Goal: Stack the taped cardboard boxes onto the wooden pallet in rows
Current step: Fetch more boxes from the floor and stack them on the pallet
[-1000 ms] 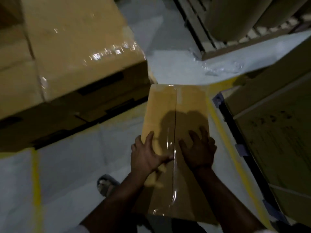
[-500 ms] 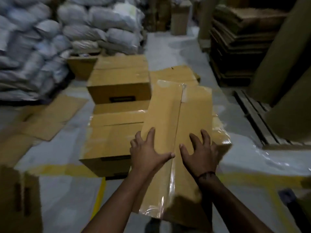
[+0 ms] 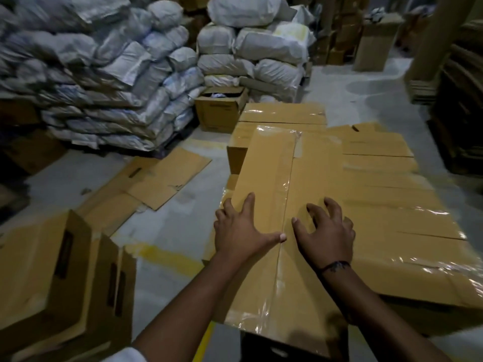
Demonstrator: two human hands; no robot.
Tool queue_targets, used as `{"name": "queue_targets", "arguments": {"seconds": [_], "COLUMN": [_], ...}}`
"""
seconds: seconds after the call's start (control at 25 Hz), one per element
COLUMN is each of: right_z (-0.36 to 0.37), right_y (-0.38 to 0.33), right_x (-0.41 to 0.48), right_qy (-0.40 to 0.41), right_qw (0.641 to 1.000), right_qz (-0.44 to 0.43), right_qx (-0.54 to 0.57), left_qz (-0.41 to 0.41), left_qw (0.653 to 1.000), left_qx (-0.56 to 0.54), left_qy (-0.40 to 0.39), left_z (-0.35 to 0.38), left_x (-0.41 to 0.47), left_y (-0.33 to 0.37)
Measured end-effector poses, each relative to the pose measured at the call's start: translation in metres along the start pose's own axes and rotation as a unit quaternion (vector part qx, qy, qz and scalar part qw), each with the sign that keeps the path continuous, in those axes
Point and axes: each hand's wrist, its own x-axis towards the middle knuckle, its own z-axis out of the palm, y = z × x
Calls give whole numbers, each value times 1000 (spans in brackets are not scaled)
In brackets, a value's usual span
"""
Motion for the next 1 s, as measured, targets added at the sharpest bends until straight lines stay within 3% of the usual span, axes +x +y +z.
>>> {"name": "queue_targets", "arguments": {"seconds": [0.36,0.6,1.0], "right_z": [68,114,203], "right_y": [-98,-157,-275], "right_x": [128,156,137], "right_qy": [68,88,224], "right_qw": [995,988,927], "right_qz": [67,128,297], "right_qx": [4,-18,-48], "left_qz": [83,131,362], "left_qw": [996,988,921], "left_qx": [9,5,13], "left_qy": [-35,-80,-143], "left_z": [-45,-56,-105], "left_x": [199,275,382], "left_y": [-37,-82,-175]}}
